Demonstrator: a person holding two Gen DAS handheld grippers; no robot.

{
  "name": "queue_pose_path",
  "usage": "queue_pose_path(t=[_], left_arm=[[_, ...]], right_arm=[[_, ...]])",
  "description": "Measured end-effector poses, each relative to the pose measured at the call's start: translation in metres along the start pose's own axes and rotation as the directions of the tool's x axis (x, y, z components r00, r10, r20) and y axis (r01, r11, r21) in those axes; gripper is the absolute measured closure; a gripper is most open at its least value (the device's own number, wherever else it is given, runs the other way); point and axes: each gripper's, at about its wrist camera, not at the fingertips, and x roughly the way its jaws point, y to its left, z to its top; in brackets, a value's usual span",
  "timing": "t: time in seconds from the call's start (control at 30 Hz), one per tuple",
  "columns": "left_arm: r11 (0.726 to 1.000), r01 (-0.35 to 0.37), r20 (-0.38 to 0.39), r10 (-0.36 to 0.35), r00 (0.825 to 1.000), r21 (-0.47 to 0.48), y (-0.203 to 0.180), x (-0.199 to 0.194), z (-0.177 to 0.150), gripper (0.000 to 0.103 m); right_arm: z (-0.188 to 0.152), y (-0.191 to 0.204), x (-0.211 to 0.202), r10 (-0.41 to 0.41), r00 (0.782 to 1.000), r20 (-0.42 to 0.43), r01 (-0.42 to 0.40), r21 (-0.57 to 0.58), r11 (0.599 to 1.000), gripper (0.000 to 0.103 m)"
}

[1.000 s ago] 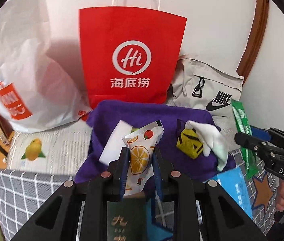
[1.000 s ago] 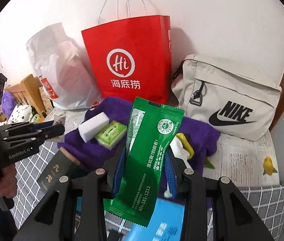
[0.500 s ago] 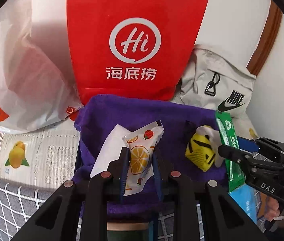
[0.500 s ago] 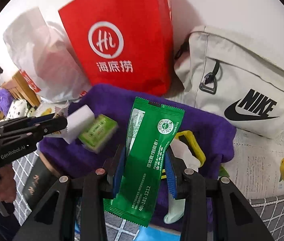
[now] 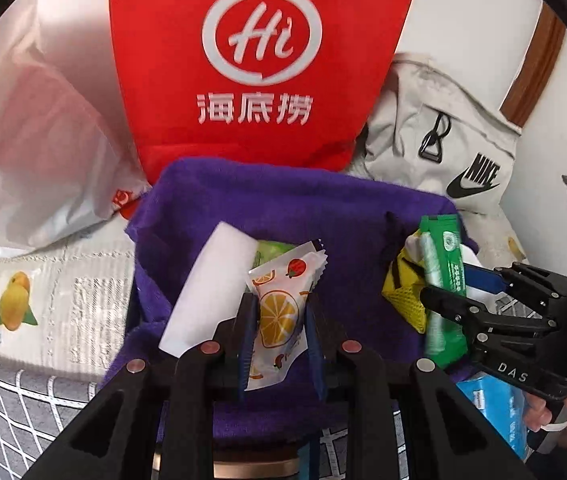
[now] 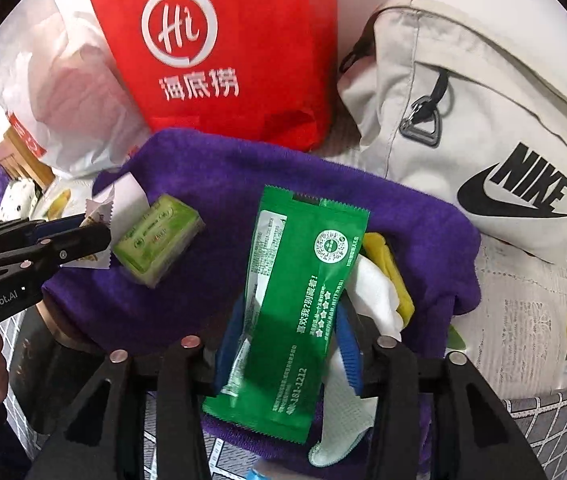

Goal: Organize soft objects
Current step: 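Open the right gripper to drop the green packet while the left gripper releases the orange-print packet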

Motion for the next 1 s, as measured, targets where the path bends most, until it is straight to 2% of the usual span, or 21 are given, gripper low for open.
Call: queue_pose_path(t=[0.1,0.2,0.43,0.53,0.63,0.77,1.0], left_arm=[[1.0,-0.007,-0.022,0.007,1.0,0.0,-0.002,0.009,-0.002,0.08],[1.0,-0.004,-0.038,0.004,0.999,-0.005,-0.001,0.014,-0.003,0.078],[1.0,-0.011,-0.05,0.01,0.999,-0.021,0.002,0.018,-0.003,0.077],[1.0,-0.01,-0.054,0.009,0.999,-0.022,0.002,0.018,-0.003,0.069],[1.0,-0.015,-0.053,0.014,0.999,-0.022,0.001,0.015,-0.002,0.054],[1.0,-0.007,-0.042,0.006,0.999,-0.024,0.0,0.005,0.0,0.049],[0.999,-0.044,-0.006,0.044,0.999,-0.02,-0.001,-0.016,0.003,0.049]], right_arm=[[0.001,0.004,0.007,-0.032,0.999,-0.015,0.031,-0.017,0.999,0.057],[0.001,0.004,0.003,-0.016,1.0,-0.008,0.016,-0.02,1.0,0.049],[0.002,-0.004,-0.011,0.033,0.999,0.018,-0.034,0.024,0.999,0.049],[0.002,-0.005,-0.016,0.075,0.997,0.023,-0.076,0.036,0.996,0.049],[0.002,-0.004,-0.022,0.076,0.997,0.035,-0.077,0.032,0.997,0.049],[0.003,0.001,-0.027,0.07,0.996,0.047,-0.071,0.021,0.997,0.049],[0.004,-0.004,-0.052,0.027,0.996,0.085,-0.03,0.034,0.999,0.049]])
